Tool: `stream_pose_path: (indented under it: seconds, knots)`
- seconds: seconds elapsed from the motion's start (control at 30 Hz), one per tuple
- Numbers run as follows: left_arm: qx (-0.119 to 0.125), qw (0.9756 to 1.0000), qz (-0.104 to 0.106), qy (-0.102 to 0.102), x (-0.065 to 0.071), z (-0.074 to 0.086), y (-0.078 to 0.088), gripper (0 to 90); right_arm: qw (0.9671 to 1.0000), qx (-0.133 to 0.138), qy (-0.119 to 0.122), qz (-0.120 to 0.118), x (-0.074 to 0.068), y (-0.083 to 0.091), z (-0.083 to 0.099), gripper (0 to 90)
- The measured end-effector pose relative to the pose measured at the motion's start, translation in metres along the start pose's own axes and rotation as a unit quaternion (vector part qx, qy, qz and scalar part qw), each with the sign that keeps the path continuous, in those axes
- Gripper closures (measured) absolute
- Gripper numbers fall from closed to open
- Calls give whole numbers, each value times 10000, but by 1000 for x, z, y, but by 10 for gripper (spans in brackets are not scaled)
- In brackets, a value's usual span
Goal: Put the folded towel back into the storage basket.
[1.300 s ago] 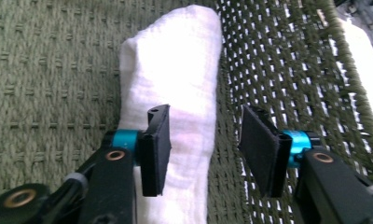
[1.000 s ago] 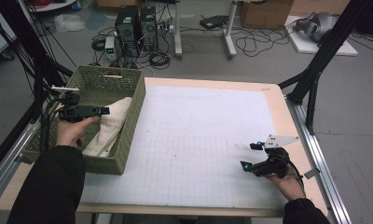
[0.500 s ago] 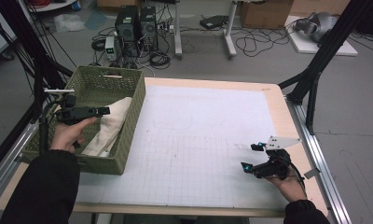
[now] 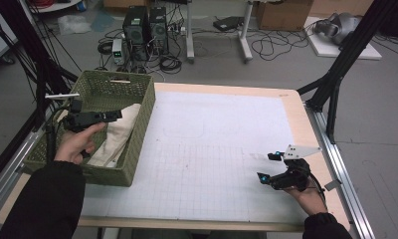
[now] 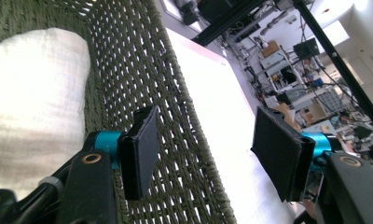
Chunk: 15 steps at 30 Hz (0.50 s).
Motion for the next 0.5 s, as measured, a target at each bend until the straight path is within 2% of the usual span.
stream_pose_path:
  seconds: [0.1, 0.27, 0.4, 0.5]
  knots:
    - [45, 10000, 68, 24, 3, -1, 1, 401, 10000, 26, -12, 10, 0, 1, -1, 119]
    - [114, 9997, 186, -52, 13, 1, 3, 388, 10000, 3, 14, -1, 1, 0, -1, 119]
    - [156, 9996, 192, -104, 20, 1, 6, 384, 10000, 11, 8, -14, 0, 0, -1, 119]
    - [204, 9993, 263, -171, 29, 2, 8, 383, 10000, 17, 14, -5, 1, 0, -2, 119]
Point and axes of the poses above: each handheld gripper's, and its own axes: y roughly backward along the jaws, z roughly out of its underside, x roughly to its right, the point moved 9 cm from there along -y, roughly forward along the jaws, and after that the axes turned 15 degrees about -z, right-handed, at the moved point
